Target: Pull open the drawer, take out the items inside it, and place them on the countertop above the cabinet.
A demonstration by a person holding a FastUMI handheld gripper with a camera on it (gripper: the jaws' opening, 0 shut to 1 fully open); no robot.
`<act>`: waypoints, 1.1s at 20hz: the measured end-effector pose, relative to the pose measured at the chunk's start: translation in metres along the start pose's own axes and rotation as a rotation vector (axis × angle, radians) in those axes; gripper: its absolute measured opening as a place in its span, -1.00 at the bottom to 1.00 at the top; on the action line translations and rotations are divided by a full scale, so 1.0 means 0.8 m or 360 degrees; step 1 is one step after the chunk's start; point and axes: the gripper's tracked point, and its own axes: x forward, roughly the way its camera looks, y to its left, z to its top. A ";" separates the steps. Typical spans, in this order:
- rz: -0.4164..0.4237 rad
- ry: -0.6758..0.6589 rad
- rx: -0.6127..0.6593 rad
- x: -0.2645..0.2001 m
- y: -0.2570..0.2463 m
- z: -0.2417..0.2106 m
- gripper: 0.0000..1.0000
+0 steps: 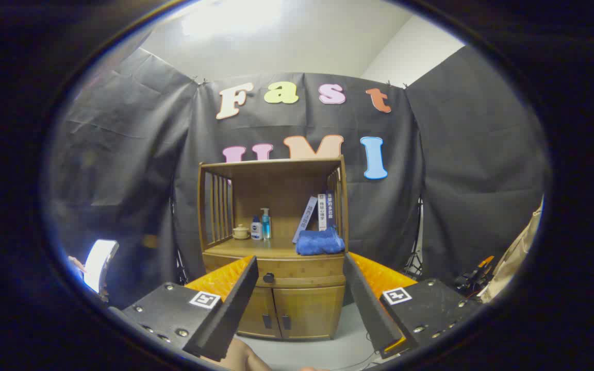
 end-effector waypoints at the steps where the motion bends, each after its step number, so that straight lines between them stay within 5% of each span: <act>1: -0.0002 0.0004 -0.0020 -0.003 0.001 -0.002 0.97; 14: 0.0032 0.0064 -0.0115 0.020 0.028 -0.022 0.97; 22: 0.0091 0.0114 -0.0157 0.103 0.064 -0.052 0.97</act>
